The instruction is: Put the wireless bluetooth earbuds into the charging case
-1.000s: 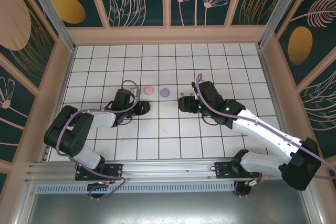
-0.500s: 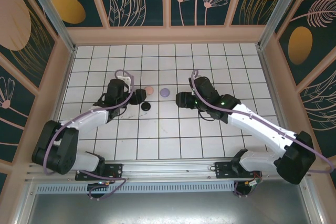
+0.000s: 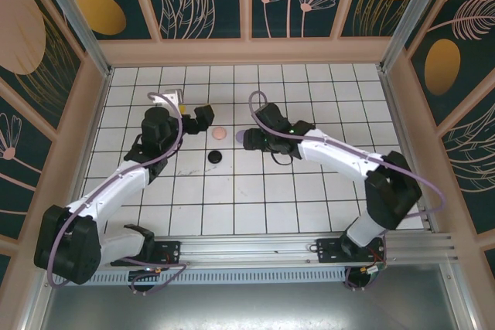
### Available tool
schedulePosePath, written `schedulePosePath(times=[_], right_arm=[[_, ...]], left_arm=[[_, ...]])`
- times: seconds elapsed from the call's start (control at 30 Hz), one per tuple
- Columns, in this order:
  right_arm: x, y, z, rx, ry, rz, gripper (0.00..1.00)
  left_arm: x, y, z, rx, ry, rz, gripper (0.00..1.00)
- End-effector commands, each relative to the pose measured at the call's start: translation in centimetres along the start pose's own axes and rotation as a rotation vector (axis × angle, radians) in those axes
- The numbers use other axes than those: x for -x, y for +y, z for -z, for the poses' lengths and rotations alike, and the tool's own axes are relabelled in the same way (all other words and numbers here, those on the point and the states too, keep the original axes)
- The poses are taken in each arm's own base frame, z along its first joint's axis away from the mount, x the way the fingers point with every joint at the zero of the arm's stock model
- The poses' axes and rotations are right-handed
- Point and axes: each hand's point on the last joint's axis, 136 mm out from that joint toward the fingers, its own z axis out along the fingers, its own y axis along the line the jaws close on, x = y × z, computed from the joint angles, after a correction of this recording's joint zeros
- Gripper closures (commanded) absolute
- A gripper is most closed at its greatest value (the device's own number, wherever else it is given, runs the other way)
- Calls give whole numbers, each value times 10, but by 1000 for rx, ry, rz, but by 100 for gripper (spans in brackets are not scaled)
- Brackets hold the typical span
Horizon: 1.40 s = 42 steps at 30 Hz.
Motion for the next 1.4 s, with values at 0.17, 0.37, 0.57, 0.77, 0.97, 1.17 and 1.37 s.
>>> schedulePosePath(times=[0.17, 0.37, 0.57, 0.77, 0.97, 1.17, 1.37], right_arm=[[24, 1, -31, -92, -3, -200, 30], [44, 8, -54, -86, -18, -222, 30], [51, 17, -87, -54, 36, -15, 30], [49, 13, -111, -22, 85, 79, 30], [45, 18, -129, 23, 111, 83, 31], [38, 25, -133, 56, 120, 69, 32], [30, 29, -132, 72, 137, 68, 33]], left_arm=[[45, 20, -4, 160, -157, 140, 1], [48, 11, -1, 119, -162, 88, 1], [45, 19, 0, 148, -171, 130, 1], [46, 9, 9, 94, -167, 105, 1], [50, 9, 21, 115, -169, 55, 1], [45, 37, 30, 267, -167, 70, 1], [40, 39, 29, 270, -161, 80, 1]])
